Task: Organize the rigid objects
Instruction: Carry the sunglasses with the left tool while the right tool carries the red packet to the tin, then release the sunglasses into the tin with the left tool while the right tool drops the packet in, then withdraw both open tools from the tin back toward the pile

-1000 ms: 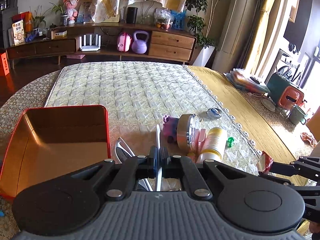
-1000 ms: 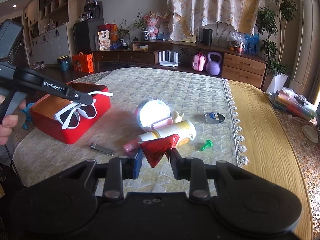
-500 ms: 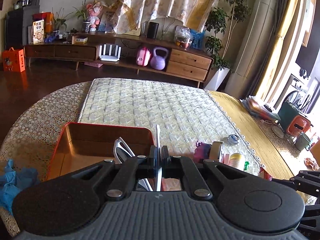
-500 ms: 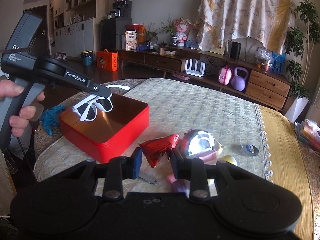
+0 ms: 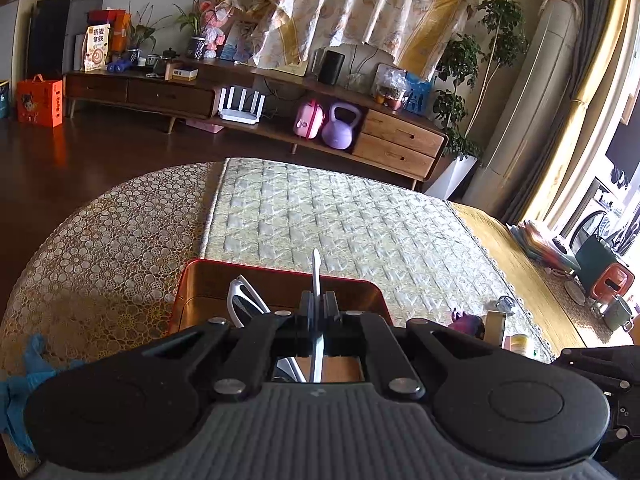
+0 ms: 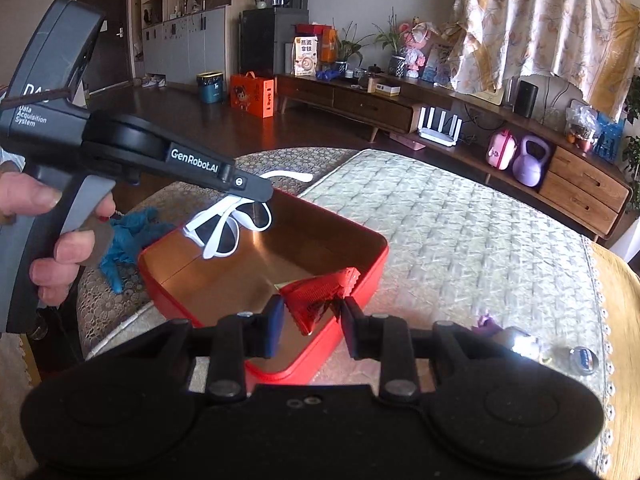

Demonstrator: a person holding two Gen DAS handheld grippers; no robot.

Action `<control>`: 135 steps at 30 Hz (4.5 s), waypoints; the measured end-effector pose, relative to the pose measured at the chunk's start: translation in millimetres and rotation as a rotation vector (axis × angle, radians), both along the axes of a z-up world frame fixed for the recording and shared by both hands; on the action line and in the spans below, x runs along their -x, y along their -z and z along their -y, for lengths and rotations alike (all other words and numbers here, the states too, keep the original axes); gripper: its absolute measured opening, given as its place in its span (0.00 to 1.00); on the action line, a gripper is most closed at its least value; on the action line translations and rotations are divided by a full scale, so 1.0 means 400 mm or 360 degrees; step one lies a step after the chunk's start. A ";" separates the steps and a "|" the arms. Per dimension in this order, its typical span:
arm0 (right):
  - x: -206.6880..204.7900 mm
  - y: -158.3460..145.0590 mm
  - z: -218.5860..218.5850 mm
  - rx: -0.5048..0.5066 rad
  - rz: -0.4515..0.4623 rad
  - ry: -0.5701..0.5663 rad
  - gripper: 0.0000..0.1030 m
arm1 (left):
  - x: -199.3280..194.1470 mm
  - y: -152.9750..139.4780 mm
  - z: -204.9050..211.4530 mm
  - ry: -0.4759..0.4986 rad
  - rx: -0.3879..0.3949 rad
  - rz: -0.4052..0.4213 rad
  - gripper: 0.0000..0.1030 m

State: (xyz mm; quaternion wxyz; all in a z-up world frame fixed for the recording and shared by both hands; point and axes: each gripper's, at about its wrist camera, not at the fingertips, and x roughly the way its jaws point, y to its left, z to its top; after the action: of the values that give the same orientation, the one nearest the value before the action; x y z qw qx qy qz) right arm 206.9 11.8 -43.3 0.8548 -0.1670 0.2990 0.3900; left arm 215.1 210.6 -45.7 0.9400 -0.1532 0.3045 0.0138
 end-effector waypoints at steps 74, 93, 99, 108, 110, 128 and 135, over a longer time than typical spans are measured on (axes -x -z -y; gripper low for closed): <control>-0.016 -0.018 0.050 -0.0203 -0.0143 0.0055 0.83 | 0.086 0.008 0.077 0.0039 -0.0058 -0.0128 0.42; 0.051 -0.030 0.356 -0.0421 -0.0079 0.0484 1.00 | 0.141 -0.022 0.325 0.0145 -0.0197 -0.0046 0.81; 0.066 -0.005 0.451 -0.0437 -0.0085 0.0611 1.00 | 0.142 0.003 0.402 0.0179 -0.0211 -0.0057 0.81; 0.079 0.046 0.557 -0.0398 -0.0113 0.0705 1.00 | 0.133 0.070 0.496 0.0212 -0.0215 -0.0128 0.81; 0.081 0.060 0.562 -0.0358 -0.0115 0.0690 1.00 | 0.130 0.085 0.508 0.0210 -0.0236 -0.0148 0.81; 0.006 0.150 0.587 -0.0243 -0.0182 0.0741 0.94 | 0.069 0.225 0.521 0.0066 -0.0254 -0.0291 0.81; -0.083 0.165 0.569 -0.0165 -0.0112 0.0807 0.91 | 0.053 0.249 0.534 0.0037 -0.0330 -0.0244 0.81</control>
State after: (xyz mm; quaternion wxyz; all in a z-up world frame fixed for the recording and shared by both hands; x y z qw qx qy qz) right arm 240.0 -215.9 -109.1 0.9217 -0.0291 0.3405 0.1838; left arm 193.9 -3.1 -145.2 0.9248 -0.0501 0.3743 0.0459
